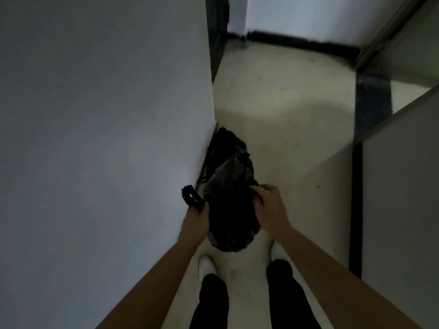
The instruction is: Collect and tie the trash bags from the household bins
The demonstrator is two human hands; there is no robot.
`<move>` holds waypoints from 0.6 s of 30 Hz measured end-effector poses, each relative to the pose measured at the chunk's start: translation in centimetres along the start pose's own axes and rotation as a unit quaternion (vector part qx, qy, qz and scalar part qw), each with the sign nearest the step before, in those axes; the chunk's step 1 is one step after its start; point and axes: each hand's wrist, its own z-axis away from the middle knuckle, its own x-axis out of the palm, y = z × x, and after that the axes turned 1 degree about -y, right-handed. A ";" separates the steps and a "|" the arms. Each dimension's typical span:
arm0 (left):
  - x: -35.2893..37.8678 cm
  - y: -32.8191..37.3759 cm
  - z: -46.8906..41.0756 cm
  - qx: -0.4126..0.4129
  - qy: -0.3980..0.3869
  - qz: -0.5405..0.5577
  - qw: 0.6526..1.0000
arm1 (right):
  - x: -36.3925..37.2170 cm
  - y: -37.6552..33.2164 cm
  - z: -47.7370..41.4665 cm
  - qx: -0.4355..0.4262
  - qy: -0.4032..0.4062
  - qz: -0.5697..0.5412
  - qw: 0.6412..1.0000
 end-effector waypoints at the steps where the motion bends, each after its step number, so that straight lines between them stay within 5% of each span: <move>1: 1.0 -1.2 -2.4 -0.022 0.001 0.006 1.000 | 1.7 1.7 -2.1 0.010 -0.008 -0.001 1.000; 11: 8.5 -20.1 -25.2 -0.211 0.068 0.108 0.969 | 21.3 18.1 -19.3 -0.003 -0.197 0.046 0.979; 18: 10.3 -27.7 -36.9 -0.192 0.120 0.138 0.964 | 32.5 23.6 -27.9 -0.014 -0.260 0.005 0.966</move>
